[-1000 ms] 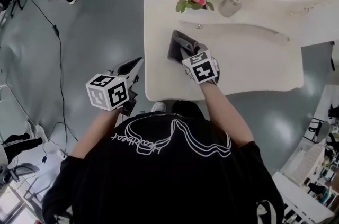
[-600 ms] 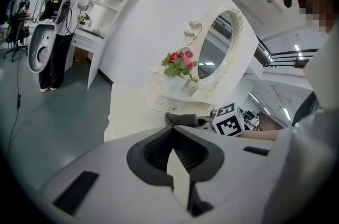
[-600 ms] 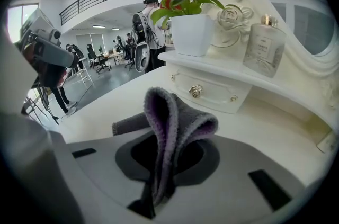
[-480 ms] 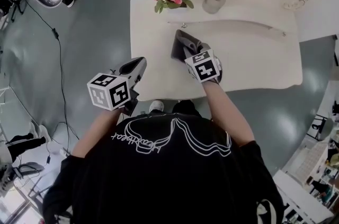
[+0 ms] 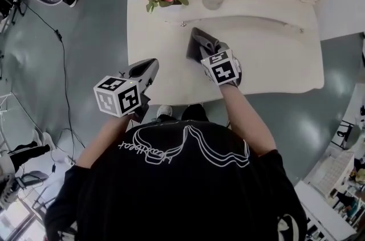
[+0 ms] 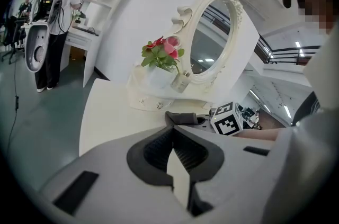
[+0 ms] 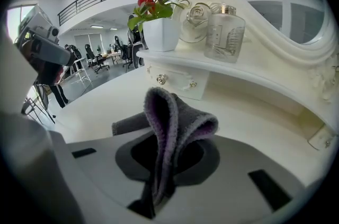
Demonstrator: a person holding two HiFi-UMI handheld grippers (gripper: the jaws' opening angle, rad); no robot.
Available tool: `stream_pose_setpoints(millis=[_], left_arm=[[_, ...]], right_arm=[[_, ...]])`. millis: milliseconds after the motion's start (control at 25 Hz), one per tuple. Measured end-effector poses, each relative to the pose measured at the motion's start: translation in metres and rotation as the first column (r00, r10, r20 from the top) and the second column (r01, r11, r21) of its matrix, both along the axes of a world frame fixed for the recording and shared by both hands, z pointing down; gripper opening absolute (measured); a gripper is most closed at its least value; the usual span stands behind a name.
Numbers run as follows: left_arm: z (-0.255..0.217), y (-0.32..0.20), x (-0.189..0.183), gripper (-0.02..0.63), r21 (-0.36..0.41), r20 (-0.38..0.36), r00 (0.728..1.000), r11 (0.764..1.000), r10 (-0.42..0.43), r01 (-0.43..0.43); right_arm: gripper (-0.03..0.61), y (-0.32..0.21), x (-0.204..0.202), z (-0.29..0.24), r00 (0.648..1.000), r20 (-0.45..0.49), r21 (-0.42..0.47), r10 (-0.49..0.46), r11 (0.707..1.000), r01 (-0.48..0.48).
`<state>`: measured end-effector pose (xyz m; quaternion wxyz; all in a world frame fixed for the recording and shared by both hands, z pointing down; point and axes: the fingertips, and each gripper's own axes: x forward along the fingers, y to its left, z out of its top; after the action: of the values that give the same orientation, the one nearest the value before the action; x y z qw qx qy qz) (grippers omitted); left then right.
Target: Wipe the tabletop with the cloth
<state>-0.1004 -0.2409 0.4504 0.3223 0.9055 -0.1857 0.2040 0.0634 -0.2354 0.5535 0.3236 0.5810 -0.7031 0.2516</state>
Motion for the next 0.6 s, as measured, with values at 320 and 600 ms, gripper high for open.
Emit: stream_pose_setpoints(millis=[320,600], left_arm=[[-0.001,0.016,0.047,0.005,0.004,-0.003,1.0,1.0,-0.012,0.012],[-0.002,0.034,0.081,0.005,0.014,-0.004,0.999,0.999,-0.042,0.042]], right_arm=[[0.054,0.015,0.04,0.001,1.0,-0.005,-0.004,-0.015,1.0,0.015],[0.054,0.026,0.069,0.0,0.999,0.002,0.011,-0.049,0.999,0.049]])
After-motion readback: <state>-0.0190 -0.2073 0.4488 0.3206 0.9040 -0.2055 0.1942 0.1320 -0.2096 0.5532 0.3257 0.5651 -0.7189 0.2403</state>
